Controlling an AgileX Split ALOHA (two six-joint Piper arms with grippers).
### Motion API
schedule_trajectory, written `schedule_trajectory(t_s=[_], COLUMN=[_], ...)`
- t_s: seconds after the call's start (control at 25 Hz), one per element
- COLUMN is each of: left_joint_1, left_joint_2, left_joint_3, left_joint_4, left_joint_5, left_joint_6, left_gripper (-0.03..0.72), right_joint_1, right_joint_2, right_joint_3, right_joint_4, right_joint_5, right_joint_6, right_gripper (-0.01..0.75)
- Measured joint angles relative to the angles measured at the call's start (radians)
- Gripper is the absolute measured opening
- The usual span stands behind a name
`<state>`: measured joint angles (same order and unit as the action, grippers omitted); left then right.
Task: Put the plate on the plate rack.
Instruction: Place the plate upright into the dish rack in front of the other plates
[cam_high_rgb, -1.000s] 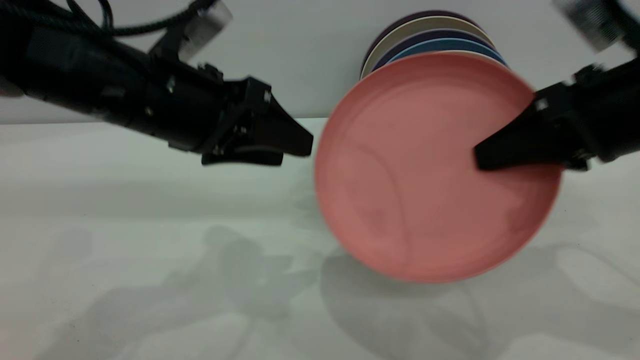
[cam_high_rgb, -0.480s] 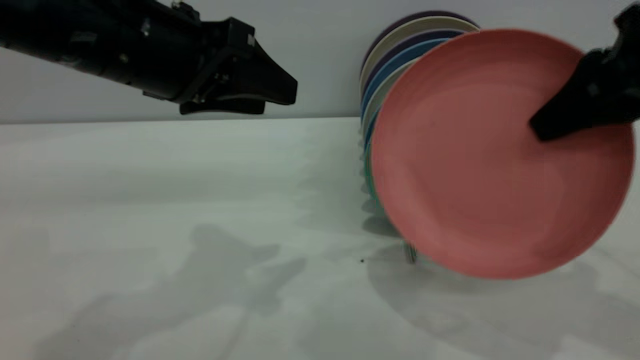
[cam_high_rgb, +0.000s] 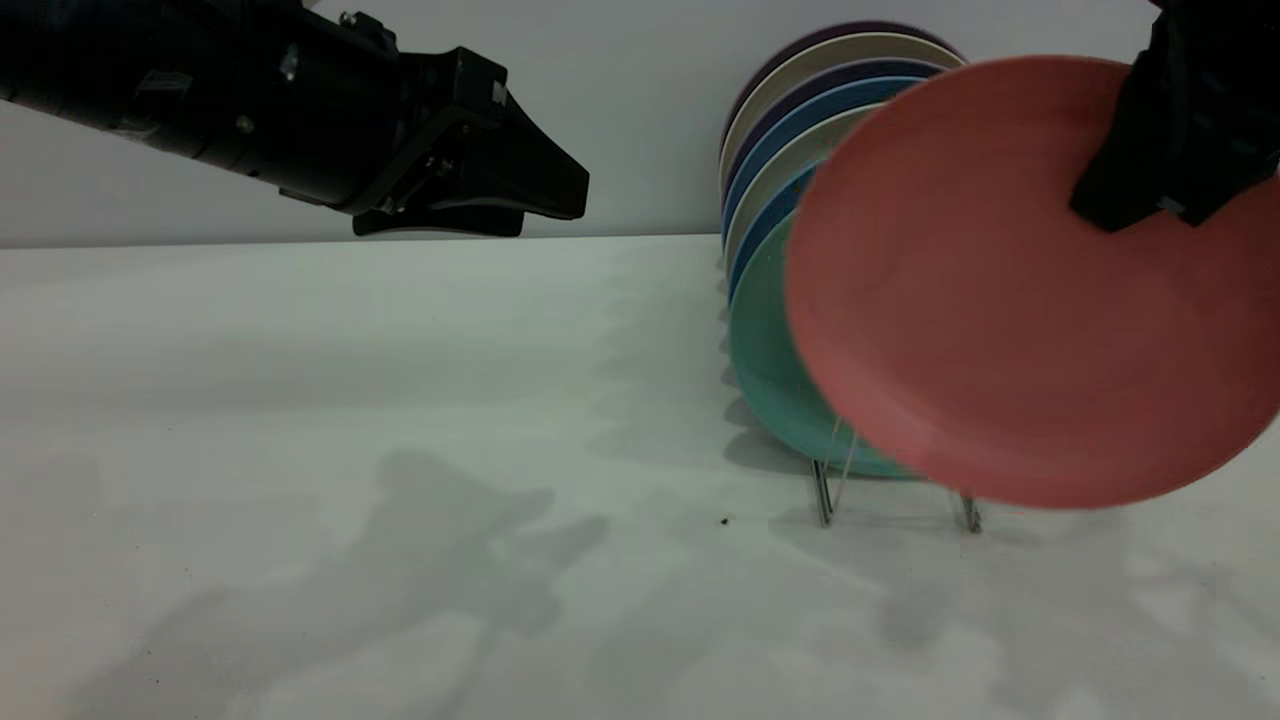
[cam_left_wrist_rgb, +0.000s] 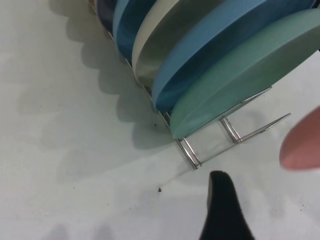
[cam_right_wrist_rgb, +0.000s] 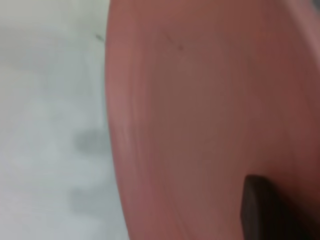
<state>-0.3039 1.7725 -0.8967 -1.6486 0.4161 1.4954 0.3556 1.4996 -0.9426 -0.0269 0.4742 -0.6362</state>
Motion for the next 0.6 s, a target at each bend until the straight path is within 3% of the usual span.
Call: schedule_trajectory(t_s=[0.24, 0.6], left_joint_1=[0.0, 0.0], left_joint_2=[0.0, 0.0], left_joint_3=[0.0, 0.0], left_joint_4=[0.0, 0.0], left_joint_5=[-0.001, -0.004], left_joint_6=[-0.001, -0.001], left_gripper=[0.5, 0.5], right_joint_1=[0.071, 0.142], right_joint_2=[0.0, 0.006], right_joint_3=[-0.059, -0.094], right_joint_4=[-0.311, -0.354], right_joint_5=[0.009, 0.031], right_joint_6=[0.212, 0.154], right_gripper=[0.129, 0.129])
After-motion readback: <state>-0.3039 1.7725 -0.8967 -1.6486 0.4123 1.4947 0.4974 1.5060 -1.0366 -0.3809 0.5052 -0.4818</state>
